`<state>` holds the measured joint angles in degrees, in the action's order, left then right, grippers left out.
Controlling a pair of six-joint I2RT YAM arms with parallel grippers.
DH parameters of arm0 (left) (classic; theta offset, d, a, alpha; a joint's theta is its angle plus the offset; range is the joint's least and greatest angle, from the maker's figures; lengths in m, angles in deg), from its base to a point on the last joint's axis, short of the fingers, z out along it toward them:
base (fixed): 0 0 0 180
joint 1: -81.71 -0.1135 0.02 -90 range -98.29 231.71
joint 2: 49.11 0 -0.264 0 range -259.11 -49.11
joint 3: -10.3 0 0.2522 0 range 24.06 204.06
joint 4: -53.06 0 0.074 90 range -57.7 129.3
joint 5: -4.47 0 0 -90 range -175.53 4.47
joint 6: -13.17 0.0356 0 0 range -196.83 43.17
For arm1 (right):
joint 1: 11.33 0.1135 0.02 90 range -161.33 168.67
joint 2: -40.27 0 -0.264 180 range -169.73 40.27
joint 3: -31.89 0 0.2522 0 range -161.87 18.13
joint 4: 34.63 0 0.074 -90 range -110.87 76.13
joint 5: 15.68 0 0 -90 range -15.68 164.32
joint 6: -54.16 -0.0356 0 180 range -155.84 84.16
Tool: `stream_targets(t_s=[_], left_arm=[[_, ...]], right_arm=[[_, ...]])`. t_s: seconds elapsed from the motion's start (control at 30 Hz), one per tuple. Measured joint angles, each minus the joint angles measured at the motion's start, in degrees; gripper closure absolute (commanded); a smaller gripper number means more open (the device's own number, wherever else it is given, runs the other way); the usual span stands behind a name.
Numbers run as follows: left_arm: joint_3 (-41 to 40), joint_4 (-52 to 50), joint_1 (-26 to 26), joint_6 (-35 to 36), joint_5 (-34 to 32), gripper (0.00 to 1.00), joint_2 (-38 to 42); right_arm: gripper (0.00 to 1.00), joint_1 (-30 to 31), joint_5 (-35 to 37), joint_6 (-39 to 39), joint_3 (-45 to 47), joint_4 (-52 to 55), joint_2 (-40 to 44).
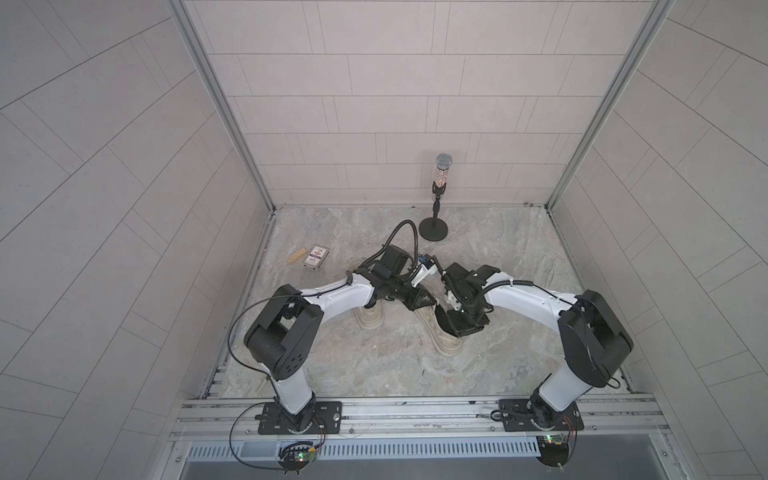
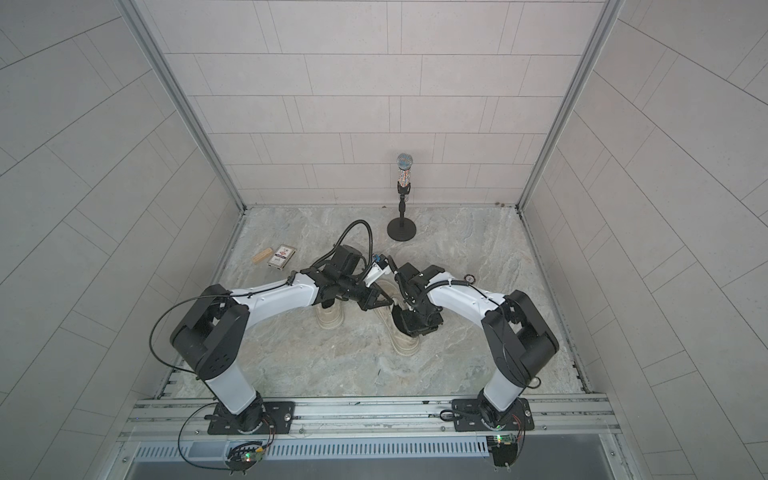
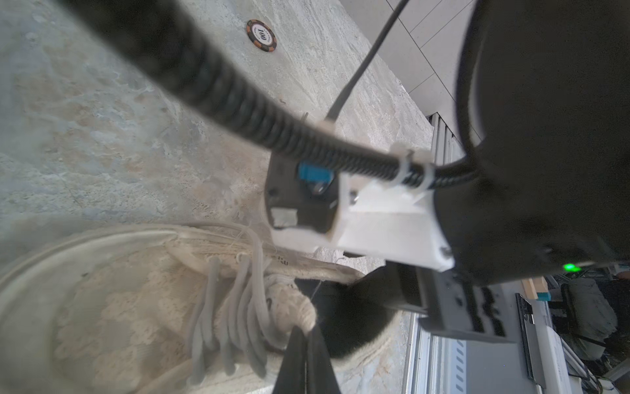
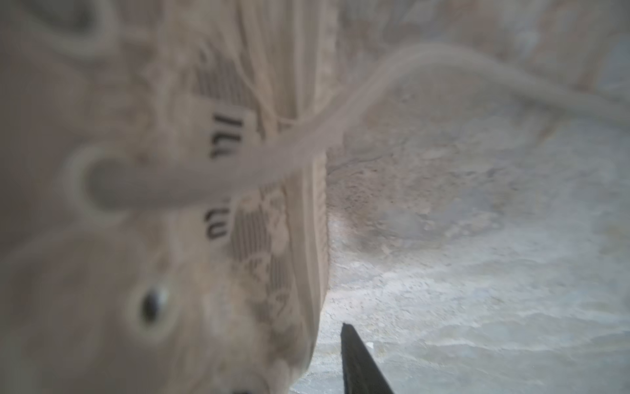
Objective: Insert the insole into the shoe
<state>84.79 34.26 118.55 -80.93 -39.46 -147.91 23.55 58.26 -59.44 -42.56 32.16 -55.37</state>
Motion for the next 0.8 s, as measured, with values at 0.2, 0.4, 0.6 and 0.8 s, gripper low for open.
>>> stream_targets(t_s=[0.2, 0.4, 0.6, 0.8], left_arm=[[0.00, -0.42, -0.02, -0.26, 0.44, 1.00, 0.00], [0.00, -0.37, -0.04, 0.04, 0.85, 1.00, 0.00], [0.00, -0.42, -0.04, 0.59, 0.68, 1.00, 0.00], [0.02, -1.14, 0.00, 1.40, 0.09, 1.00, 0.00]], right_arm=[[0.48, -0.66, 0.52, 0.24, -3.63, 3.15, -2.43], [0.61, -1.70, 0.98, -0.96, -9.25, 2.23, -2.51], [0.83, -2.62, 0.26, -0.50, -9.68, 1.49, -4.17], [0.79, -1.60, -1.66, 0.11, -6.16, -0.07, -3.48]])
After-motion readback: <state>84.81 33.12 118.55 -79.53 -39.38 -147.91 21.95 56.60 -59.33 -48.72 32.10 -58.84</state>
